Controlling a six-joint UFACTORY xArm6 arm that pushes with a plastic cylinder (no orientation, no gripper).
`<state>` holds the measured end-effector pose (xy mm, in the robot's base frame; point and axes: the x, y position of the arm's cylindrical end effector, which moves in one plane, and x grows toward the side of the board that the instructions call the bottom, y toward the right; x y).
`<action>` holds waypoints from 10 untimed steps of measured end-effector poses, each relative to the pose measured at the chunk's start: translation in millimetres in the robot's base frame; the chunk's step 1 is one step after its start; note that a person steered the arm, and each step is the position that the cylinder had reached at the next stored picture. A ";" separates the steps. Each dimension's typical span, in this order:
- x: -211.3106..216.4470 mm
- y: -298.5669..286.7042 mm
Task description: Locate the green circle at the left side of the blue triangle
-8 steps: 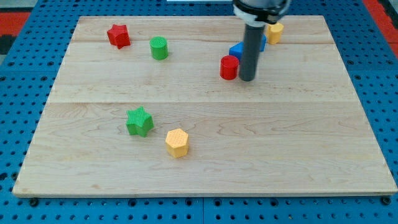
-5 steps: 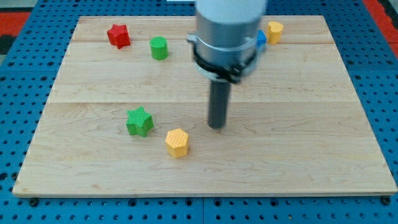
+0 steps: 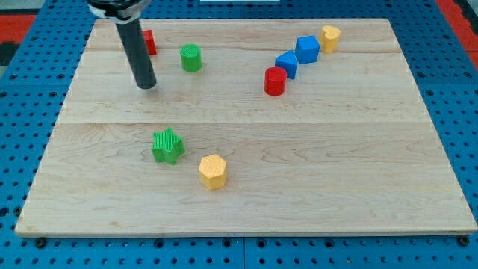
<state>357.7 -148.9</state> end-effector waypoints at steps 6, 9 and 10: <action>-114.0 129.9; -88.6 71.1; -70.7 119.5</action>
